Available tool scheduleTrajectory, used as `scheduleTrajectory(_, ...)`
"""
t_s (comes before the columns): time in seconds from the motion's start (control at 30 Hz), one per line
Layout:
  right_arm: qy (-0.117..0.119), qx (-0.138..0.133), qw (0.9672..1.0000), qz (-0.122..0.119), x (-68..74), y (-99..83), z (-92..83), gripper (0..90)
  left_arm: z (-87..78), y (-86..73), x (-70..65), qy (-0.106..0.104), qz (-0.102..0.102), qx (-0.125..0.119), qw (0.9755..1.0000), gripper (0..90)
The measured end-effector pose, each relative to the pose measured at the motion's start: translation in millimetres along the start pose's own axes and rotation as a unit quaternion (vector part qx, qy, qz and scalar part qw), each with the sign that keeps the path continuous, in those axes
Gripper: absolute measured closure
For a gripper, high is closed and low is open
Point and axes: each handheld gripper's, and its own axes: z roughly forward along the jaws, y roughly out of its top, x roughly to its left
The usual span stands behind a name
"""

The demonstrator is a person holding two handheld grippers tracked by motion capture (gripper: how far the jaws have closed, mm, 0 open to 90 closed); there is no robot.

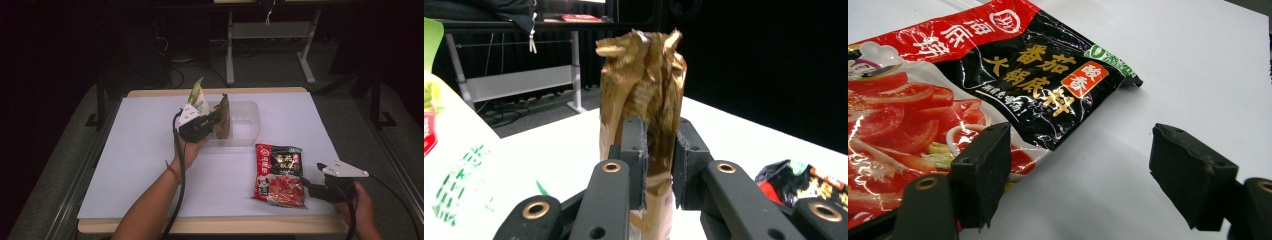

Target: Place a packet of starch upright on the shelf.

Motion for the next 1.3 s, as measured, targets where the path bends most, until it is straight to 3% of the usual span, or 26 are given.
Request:
scheduleTrajectory(0.23, 0.002, -0.002, 1.0000, 0.004, 0.0, 0.5, 0.0, 25.4, -16.5, 0.3, -3.7, -0.023, 0.036, 0.037, 0.9984, 68.5)
scheduleTrajectory(0.43, 0.018, -0.017, 0.9994, 0.025, -3.0, 1.6, 1.0, 25.4, -43.5, 2.4, -10.1, -0.057, 0.075, 0.047, 0.9945, 56.4)
scheduleTrajectory(0.53, 0.027, -0.023, 0.9989, 0.032, -3.4, 1.7, 0.5, 25.4, -56.4, 4.2, -17.4, -0.056, 0.092, 0.051, 0.9928, 46.5)
scheduleTrajectory(0.67, 0.035, -0.020, 0.9986, 0.035, -3.2, 0.7, -1.2, 25.3, -69.0, -3.5, -24.1, -0.077, 0.109, 0.085, 0.9875, 36.2)
scheduleTrajectory(0.73, 0.040, -0.018, 0.9984, 0.036, -2.4, 0.3, -2.2, 25.3, -76.8, -11.8, -28.8, -0.071, 0.124, 0.100, 0.9847, 31.4)
scheduleTrajectory(0.87, 0.052, -0.009, 0.9979, 0.037, -1.1, -0.7, -3.0, 23.3, -94.1, -25.4, -31.2, -0.079, 0.136, 0.133, 0.9785, 26.6)
scheduleTrajectory(1.13, 0.074, 0.012, 0.9965, 0.036, 3.1, 1.6, 3.3, 19.1, -131.4, -50.0, -20.9, -0.076, 0.115, 0.152, 0.9787, 23.3)
scheduleTrajectory(1.3, 0.080, 0.014, 0.9958, 0.042, 4.4, 1.9, 3.6, 19.1, -145.3, -64.4, -12.3, -0.065, 0.085, 0.153, 0.9824, 22.7)
